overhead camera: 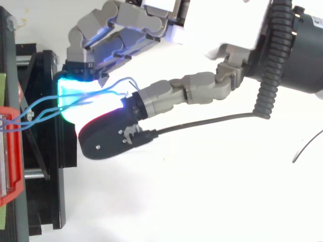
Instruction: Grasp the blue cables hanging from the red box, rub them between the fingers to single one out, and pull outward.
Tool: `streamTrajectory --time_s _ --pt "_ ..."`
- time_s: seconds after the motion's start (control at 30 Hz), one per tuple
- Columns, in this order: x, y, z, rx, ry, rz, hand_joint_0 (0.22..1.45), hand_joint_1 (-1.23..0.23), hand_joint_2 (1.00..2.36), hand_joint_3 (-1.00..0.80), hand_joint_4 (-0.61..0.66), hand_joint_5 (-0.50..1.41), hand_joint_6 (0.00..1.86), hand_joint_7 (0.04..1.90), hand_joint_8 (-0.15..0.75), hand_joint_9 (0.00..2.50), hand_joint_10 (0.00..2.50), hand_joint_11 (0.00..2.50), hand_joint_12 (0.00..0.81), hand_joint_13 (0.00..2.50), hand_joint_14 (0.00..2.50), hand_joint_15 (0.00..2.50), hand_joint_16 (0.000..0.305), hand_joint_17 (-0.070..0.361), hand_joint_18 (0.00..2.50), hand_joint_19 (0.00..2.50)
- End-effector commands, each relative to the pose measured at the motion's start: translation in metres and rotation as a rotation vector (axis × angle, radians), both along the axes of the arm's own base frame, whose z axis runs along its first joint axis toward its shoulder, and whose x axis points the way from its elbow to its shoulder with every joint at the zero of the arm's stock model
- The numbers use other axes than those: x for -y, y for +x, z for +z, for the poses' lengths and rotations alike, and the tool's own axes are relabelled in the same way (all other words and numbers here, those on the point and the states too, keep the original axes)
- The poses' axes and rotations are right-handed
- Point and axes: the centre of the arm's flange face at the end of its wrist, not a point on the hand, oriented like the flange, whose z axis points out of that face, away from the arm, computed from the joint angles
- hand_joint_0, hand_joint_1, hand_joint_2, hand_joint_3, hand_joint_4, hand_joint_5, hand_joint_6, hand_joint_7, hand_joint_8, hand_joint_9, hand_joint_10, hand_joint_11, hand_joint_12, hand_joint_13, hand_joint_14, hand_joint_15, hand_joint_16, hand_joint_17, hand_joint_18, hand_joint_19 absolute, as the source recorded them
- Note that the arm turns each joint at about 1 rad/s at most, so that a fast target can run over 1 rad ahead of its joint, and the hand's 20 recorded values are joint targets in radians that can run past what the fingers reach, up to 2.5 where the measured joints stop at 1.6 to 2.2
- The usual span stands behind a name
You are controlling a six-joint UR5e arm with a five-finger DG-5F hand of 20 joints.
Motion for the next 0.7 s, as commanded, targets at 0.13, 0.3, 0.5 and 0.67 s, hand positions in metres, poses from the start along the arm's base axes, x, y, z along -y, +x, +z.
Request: streamTrajectory --time_s 0.13,0.3,0.5,0.67 --pt "0.0016 -0.0003 0.0005 0.001 0.000 -0.002 0.58 -0.49 1.01 -0.40 0.17 -0.14 0.79 0.98 0.282 0.95 0.02 0.48 0.323 0.74 0.02 0.47 0.040 0.090 0.47 0.43" --pt "0.0026 -0.0001 0.0012 0.002 0.000 -0.002 0.59 -0.56 1.01 -0.29 0.16 -0.14 0.81 0.99 0.286 0.95 0.02 0.49 0.324 0.74 0.02 0.47 0.040 0.091 0.48 0.43" --pt "0.0048 -0.0003 0.0012 0.002 0.000 -0.004 0.58 -0.71 1.02 -0.15 0.19 -0.16 0.86 0.94 0.302 0.93 0.02 0.51 0.344 0.75 0.02 0.46 0.044 0.100 0.52 0.41" --pt "0.0051 -0.0001 0.0019 0.003 -0.001 -0.007 0.60 -0.79 1.02 -0.14 0.13 -0.17 0.87 0.87 0.281 0.89 0.02 0.53 0.331 0.73 0.02 0.47 0.043 0.097 0.51 0.42"
